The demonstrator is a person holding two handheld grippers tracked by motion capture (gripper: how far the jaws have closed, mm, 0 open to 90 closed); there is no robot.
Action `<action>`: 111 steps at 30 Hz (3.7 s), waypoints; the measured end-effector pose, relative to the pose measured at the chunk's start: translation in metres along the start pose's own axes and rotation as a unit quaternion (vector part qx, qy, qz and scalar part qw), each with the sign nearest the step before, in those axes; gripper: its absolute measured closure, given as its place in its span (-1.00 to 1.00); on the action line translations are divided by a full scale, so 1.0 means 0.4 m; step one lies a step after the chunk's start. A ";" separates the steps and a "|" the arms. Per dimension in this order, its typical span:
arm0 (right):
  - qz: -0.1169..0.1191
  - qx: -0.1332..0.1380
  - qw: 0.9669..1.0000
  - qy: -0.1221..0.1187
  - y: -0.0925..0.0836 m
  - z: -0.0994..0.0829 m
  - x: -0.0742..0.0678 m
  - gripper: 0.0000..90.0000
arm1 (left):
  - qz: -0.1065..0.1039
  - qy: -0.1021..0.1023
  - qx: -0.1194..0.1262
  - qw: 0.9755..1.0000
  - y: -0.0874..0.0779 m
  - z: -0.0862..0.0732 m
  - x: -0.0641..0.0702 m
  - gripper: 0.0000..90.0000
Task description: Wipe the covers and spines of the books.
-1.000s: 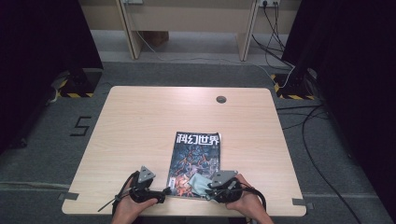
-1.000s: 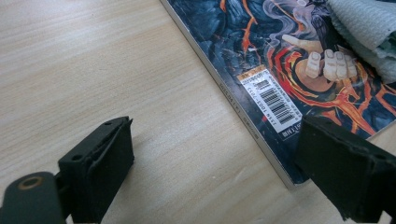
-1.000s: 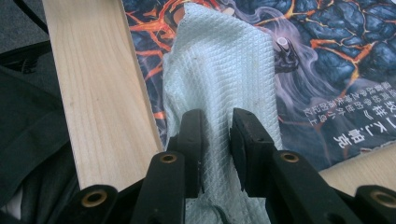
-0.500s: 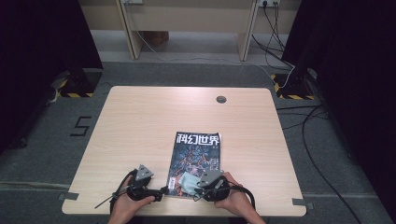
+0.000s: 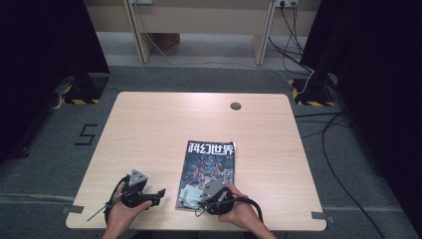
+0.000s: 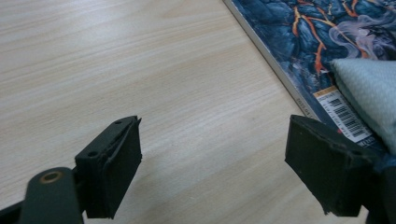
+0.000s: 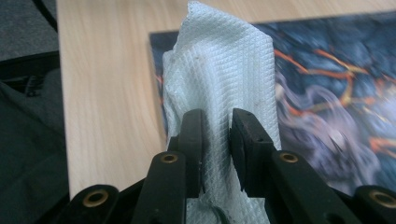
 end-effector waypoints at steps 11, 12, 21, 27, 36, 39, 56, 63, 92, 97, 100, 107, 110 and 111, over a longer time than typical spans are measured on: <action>0.025 0.002 1.000 -0.007 0.056 0.047 -0.012 0.68 | 0.002 -0.003 0.004 1.000 -0.004 -0.001 -0.003 -0.59; 0.024 0.001 1.000 0.001 0.056 0.047 -0.003 0.68 | -0.002 0.001 0.003 1.000 -0.002 -0.002 0.003 -0.59; -0.041 -0.006 0.998 0.043 0.023 0.009 0.096 0.68 | -0.021 0.015 0.000 1.000 0.005 -0.004 0.037 -0.60; -0.075 -0.011 0.995 0.062 -0.005 -0.019 0.148 0.68 | -0.040 0.036 0.000 0.999 0.012 -0.008 0.077 -0.59; -0.123 -0.020 0.988 0.092 -0.047 -0.059 0.209 0.68 | -0.071 0.057 -0.004 0.996 0.036 -0.014 0.143 -0.47; -0.138 -0.016 0.985 0.101 -0.054 -0.069 0.234 0.68 | -0.071 0.067 -0.010 0.995 0.039 -0.017 0.147 -0.44; -0.204 -0.011 0.970 0.135 -0.029 -0.075 0.379 0.68 | -0.084 0.081 -0.001 0.993 0.036 -0.022 0.168 -0.16; -0.217 -0.015 0.967 0.136 -0.007 -0.062 0.428 0.69 | -0.097 0.074 -0.001 0.993 0.045 -0.021 0.183 -0.14; -0.253 0.007 0.959 0.130 -0.045 -0.039 0.478 0.77 | -0.097 0.054 0.001 0.994 0.047 -0.026 0.174 -0.22; -0.261 0.030 0.954 0.142 -0.115 -0.063 0.468 0.76 | -0.096 0.052 0.002 0.994 0.048 -0.026 0.174 -0.23; -0.266 0.040 0.951 0.150 -0.139 -0.089 0.457 0.76 | -0.096 0.053 0.001 0.994 0.047 -0.026 0.174 -0.24; -0.280 0.028 0.945 0.166 -0.189 -0.131 0.456 0.75 | -0.094 0.062 0.002 0.994 0.046 -0.025 0.176 -0.23; -0.289 0.016 0.942 0.170 -0.206 -0.150 0.452 0.75 | -0.094 0.061 0.004 0.994 0.046 -0.026 0.176 -0.23; -0.288 0.014 0.942 0.171 -0.212 -0.155 0.451 0.75 | -0.094 0.061 0.004 0.994 0.046 -0.026 0.176 -0.23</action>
Point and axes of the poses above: each handheld gripper's, and its own axes: y roughly forward along the jaws, z roughly out of its top, x roughly to its right, the point moved 1 cm from there along y, roughly forward along the jaws, and after that the axes turned 11 degrees about x, right-handed, at the moved point
